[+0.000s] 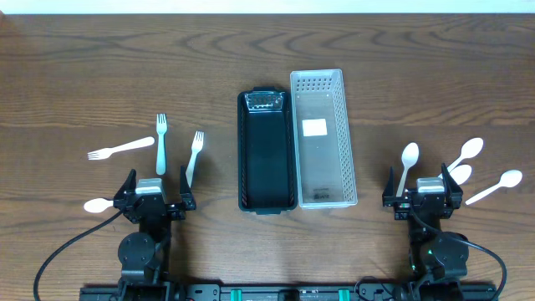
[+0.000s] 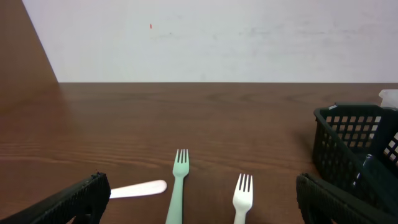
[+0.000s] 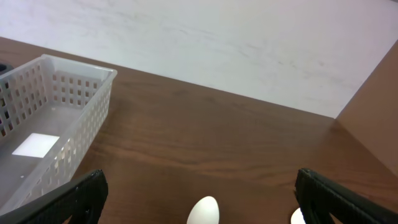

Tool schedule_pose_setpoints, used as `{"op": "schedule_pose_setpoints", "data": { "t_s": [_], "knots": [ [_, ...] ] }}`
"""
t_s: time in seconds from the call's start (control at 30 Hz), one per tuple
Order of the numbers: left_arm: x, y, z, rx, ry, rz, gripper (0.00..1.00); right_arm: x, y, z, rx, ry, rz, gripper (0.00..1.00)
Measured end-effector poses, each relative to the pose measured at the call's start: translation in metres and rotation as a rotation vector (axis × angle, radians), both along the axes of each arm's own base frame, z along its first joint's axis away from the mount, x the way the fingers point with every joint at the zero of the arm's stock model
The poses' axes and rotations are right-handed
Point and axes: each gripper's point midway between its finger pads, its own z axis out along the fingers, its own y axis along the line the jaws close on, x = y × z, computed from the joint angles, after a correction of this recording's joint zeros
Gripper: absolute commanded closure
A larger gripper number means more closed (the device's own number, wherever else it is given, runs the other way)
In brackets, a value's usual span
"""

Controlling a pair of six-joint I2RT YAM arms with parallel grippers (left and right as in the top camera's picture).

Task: Pack container

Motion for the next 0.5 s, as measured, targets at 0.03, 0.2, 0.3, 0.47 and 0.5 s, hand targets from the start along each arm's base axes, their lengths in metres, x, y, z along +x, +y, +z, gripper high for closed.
{"op": "schedule_pose_setpoints", "data": {
  "t_s": [0.03, 0.2, 0.3, 0.47, 0.5],
  "knots": [
    [0.0000, 0.0000, 0.0000, 0.000, 0.000, 0.000, 0.02, 0.0000, 0.0000, 0.0000, 0.000, 0.000, 0.000, 0.01],
    [0.0000, 0.0000, -0.0001, 0.000, 0.000, 0.000, 0.02, 0.0000, 0.0000, 0.0002, 0.000, 0.000, 0.000, 0.01],
    [0.0000, 0.0000, 0.0001, 0.000, 0.000, 0.000, 0.02, 0.0000, 0.0000, 0.0006, 0.000, -0.002, 0.000, 0.01],
    [0.0001, 0.0001, 0.0016, 0.000, -0.006, 0.000, 0.02, 0.0003, 0.0000, 0.0042, 0.002, -0.017, 0.000, 0.01],
    [0.0001, 0.0001, 0.0007, 0.000, -0.003, 0.001, 0.02, 0.0002, -0.0001, 0.0022, 0.001, -0.009, 0.000, 0.01]
  ]
}}
